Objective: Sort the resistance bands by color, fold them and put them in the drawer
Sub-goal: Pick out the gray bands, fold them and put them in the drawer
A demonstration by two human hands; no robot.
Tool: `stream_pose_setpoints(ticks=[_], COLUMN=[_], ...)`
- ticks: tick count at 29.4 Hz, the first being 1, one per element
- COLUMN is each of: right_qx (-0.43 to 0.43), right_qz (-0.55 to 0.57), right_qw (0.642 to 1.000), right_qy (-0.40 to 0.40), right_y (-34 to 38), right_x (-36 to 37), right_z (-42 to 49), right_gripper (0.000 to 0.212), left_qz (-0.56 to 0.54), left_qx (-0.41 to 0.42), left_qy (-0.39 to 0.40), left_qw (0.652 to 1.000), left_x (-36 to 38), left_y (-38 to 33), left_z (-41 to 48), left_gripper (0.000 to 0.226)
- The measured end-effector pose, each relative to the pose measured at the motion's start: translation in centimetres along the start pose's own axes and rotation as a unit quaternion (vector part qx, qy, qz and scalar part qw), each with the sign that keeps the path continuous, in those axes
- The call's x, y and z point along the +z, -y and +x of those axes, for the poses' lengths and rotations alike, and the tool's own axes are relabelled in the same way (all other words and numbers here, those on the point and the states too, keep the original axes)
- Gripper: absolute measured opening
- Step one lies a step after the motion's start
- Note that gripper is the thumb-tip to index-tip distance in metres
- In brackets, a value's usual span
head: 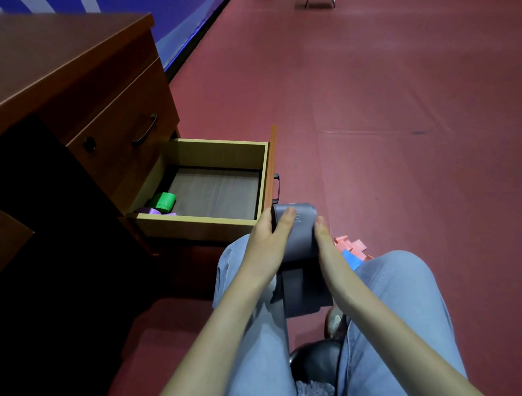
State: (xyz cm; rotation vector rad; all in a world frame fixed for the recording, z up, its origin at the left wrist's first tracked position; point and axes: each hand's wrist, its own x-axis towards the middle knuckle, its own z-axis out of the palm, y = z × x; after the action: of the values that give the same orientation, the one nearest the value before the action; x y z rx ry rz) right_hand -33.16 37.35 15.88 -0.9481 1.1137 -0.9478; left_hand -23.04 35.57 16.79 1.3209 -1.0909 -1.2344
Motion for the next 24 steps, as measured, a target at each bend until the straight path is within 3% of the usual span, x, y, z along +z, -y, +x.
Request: stream_pose_setpoints(ticks=[5,8,13,19,21,24], right_qx=[-0.007,-0.036,-0.051,-0.067,-0.077,-0.105], right_qz=[-0.039,-0.039,0.016,0.114,0.089,0.021], right_qw=[0.996,0.997,0.998,0.991,0.993,0.994], right_qy=[0.082,0.061,0.024,-0.022,-0.020,-0.008], right_y=[-0.1,0.0,0.2,0.7,0.2,-0.5], right_x=[-1.3,-1.9,-2.0,-2.6,-2.8,-2.9], right_z=[0.1,0.1,0.5,1.5,1.6,1.5], right_gripper=[0.029,0.022,0.019,0.025,0.030,0.039], left_qz=[0.036,0.039,-0.089,-0.102,-0.082,-0.136], left_qx=[0.052,0.050,-0.082,-0.175,-0.195,-0.236], left_qy=[-0.047,-0.039,0.035,0.103,0.120,0.117], left_qw=[0.997,0.997,0.992,0.974,0.970,0.955], left_x=[-0.9,-0.7,-1.0,-1.9,-1.7,-1.8], left_y=[0.7,0.3,0.6,2.7,3.0,2.4], left_z=[0.3,0.1,0.1,-1.3,-1.1,-0.8], left_gripper=[0.009,0.010,0.050,0.027,0.031,0.034])
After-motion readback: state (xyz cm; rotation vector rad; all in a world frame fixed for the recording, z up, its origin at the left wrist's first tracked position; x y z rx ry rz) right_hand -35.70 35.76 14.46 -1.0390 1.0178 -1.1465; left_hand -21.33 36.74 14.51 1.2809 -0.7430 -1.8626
